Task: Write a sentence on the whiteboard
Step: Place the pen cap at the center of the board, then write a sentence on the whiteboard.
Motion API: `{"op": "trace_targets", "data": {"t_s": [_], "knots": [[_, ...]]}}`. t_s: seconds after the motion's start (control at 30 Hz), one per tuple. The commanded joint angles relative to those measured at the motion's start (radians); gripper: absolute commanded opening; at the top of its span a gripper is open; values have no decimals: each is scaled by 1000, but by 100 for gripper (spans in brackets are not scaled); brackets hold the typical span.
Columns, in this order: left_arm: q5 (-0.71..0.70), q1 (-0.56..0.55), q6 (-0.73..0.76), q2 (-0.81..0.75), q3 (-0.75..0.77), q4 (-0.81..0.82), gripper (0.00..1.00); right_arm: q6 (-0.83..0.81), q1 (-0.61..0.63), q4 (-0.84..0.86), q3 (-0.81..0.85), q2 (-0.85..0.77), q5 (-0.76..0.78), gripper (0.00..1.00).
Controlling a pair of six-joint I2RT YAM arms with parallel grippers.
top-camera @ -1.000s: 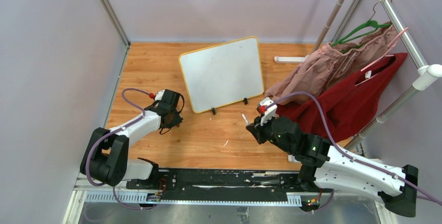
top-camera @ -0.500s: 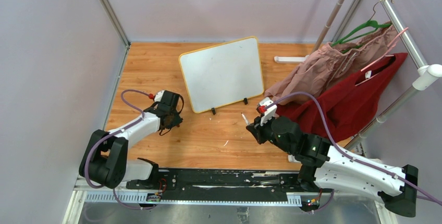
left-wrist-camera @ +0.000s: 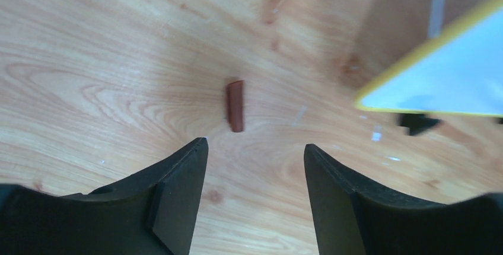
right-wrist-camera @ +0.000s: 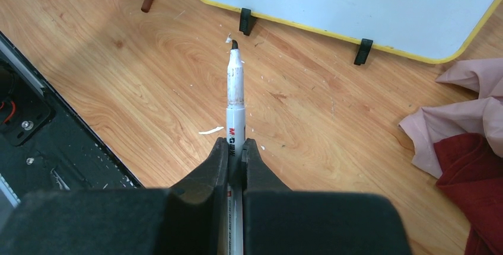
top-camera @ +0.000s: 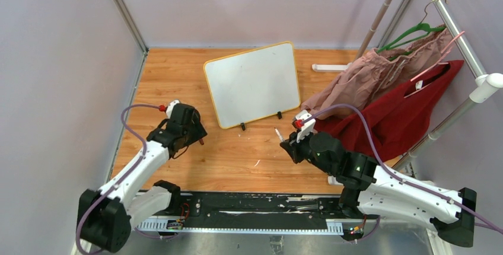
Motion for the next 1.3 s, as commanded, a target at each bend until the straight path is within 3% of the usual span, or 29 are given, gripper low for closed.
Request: {"op": "trace_targets", "data": {"t_s": [0.0, 0.07, 0.2, 0.37, 0.53, 0.77, 1.13, 1.27], "knots": [[80, 6, 75, -156, 102, -76, 67, -34, -10, -6, 70, 16, -26, 0], [215, 6, 129, -218, 116, -15, 68, -42, -10, 1, 98, 39, -59, 0], [553, 6, 168, -351, 71, 278, 69, -86, -11, 24, 176, 92, -194, 0], [802, 6, 139, -444, 17, 604, 77, -113, -35, -23, 320, 185, -401, 0], [987, 6, 109, -429, 15, 755, 78, -89, -59, -9, 386, 236, -539, 0], [1078, -55, 85, -396, 47, 830, 79, -36, -88, 62, 442, 288, -690, 0], [1104, -110, 68, -361, 72, 830, 79, -22, -94, 101, 492, 342, -745, 0], [1106, -135, 67, -350, 85, 830, 75, -14, -94, 123, 498, 351, -770, 0]]}}
